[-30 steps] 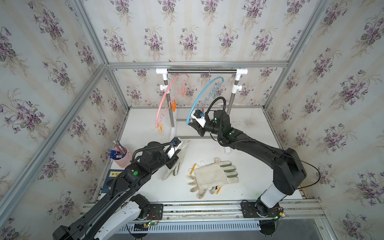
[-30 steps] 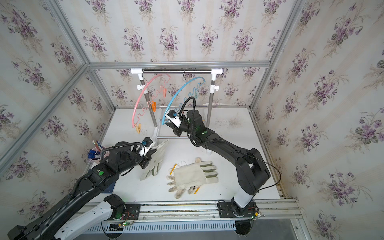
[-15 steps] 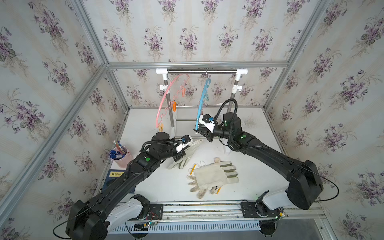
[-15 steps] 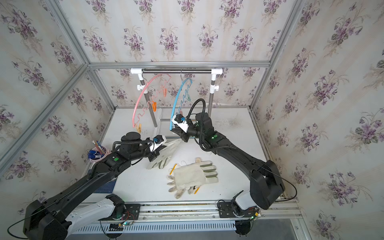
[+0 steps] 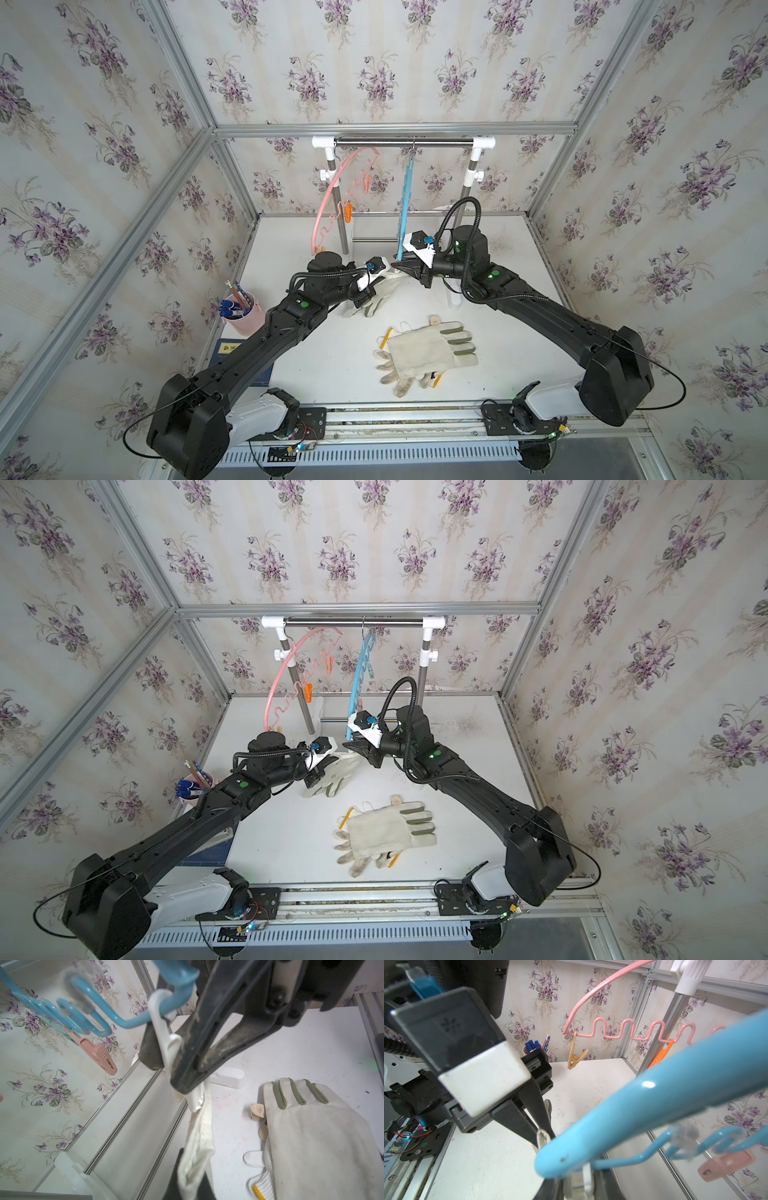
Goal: Clip the gloves onto a hanger to dry
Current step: Clamp the glove onto the hanger.
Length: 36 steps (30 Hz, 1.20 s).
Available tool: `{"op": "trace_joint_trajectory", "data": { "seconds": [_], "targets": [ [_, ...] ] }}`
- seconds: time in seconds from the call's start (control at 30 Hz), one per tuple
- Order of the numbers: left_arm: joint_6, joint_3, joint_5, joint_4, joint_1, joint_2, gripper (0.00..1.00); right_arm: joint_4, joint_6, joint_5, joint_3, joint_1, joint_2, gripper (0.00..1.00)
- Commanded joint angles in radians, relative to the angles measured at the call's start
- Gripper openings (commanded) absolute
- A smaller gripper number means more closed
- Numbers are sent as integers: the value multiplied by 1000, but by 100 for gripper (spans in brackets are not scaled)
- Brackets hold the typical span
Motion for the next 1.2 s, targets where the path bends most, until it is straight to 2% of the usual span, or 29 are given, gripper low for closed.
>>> {"op": "trace_joint_trajectory", "data": {
  "seconds": [0.0,0.53,1.17],
  "targets": [
    [15,-10,13,61,11,-1,0,-6,-18,-42,0,0,-7,23],
    [-6,3,79,95,36,35,0,2,-18,-51,22,-1,8,23],
    [33,46,181,-26,35,18,0,46,-27,-56,4,-1,-1,23]
  ]
}}
